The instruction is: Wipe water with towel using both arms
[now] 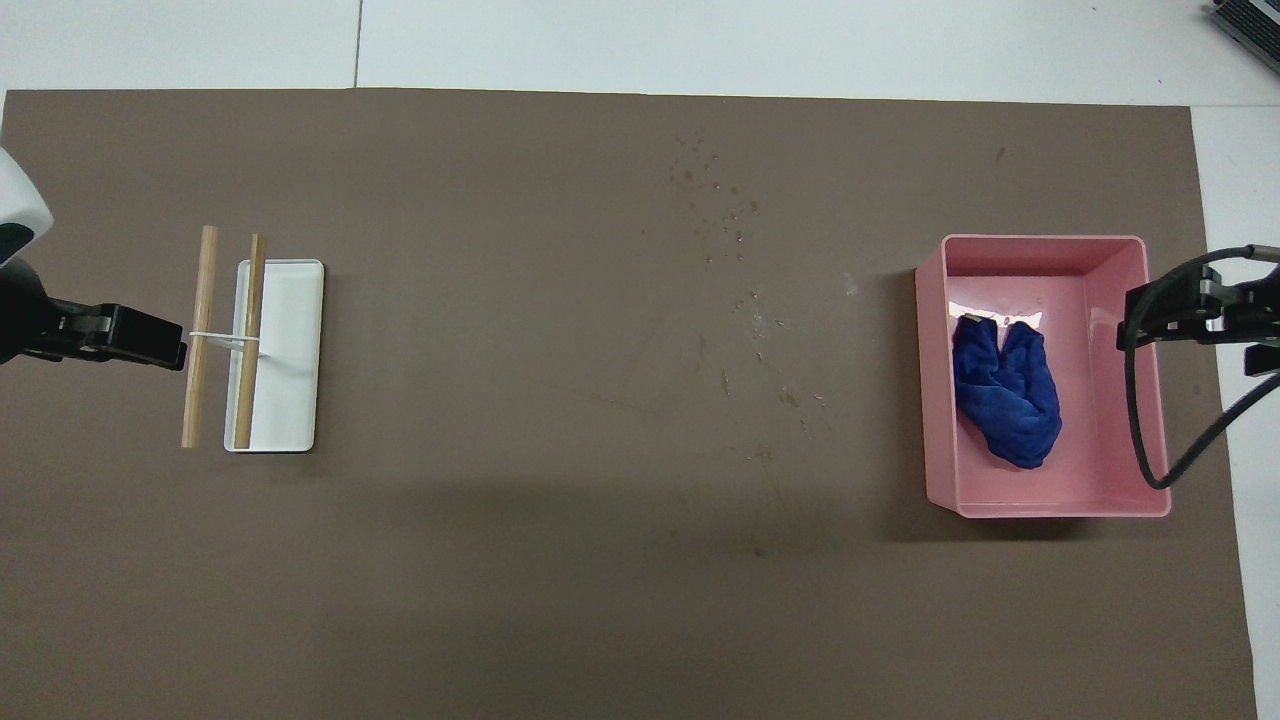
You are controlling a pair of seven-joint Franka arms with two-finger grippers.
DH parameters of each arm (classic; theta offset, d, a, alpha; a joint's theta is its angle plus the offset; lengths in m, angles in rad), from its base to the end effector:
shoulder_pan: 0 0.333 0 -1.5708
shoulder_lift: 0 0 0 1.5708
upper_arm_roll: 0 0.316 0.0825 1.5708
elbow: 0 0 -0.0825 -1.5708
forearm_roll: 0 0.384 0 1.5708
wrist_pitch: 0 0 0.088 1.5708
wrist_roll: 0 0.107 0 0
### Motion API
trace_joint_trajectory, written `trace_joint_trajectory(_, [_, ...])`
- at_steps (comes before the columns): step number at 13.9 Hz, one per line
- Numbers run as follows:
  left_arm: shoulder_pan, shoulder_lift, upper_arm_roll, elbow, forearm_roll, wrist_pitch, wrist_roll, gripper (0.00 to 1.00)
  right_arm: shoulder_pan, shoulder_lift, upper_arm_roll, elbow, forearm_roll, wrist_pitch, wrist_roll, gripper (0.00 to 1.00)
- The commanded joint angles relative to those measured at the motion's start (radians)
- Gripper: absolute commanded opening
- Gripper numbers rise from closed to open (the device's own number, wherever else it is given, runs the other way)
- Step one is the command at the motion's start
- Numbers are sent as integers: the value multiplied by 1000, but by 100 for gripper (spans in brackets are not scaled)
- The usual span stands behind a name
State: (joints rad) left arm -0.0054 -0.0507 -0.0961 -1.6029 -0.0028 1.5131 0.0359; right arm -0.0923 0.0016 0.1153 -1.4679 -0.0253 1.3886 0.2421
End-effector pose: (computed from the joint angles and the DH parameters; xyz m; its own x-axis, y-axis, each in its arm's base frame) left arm 0.5297 -0.0557 0.6319 0.9898 -0.1367 -0.0394 -0.1369 -0.9906 -0.0007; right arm 0.5357 0.0092 0.6561 0.9724 -0.2218 -0.0724 -0.2191 -0.9747 0.0436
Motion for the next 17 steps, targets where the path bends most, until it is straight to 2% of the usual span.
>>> trace_joint_trajectory(1, [9,-21,-2,-17,1,-13,10,100,-17,-40,1,-52,-5,-5,-56,99])
trace_joint_trajectory(6, [9,-21,-2,-17,1,-13,10,100,45,-57,-55,-89,-24,3,-70,99])
trace_joint_trajectory(8, [9,-21,-2,-17,1,-13,10,100,46,-80,-57,-127,-22,13,-72,99])
trace_joint_trajectory(17, [9,-21,-2,-17,1,-13,10,100,34,-80,-57,-138,-15,69,-75,99])
